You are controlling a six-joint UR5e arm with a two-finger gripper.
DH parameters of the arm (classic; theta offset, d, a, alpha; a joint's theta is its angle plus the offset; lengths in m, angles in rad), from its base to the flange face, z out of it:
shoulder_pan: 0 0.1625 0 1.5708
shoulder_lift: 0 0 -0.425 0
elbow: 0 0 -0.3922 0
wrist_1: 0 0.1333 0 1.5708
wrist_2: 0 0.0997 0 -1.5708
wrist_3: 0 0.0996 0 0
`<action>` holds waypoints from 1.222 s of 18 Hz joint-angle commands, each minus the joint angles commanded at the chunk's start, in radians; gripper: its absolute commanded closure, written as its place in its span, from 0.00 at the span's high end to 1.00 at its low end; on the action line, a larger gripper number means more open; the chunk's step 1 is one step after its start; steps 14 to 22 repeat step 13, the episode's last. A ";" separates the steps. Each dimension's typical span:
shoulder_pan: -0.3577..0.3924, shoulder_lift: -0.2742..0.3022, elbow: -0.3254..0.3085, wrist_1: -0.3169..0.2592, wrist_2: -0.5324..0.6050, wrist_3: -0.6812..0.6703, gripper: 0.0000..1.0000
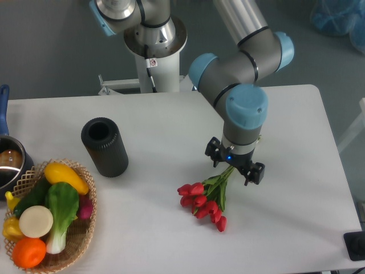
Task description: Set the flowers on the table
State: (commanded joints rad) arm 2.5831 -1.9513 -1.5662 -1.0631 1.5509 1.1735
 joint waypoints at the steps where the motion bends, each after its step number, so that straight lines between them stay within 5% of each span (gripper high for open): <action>1: 0.009 0.005 0.000 0.000 -0.002 0.000 1.00; 8: 0.084 0.051 -0.041 -0.005 -0.009 0.050 1.00; 22: 0.088 0.066 -0.060 -0.009 -0.005 0.104 1.00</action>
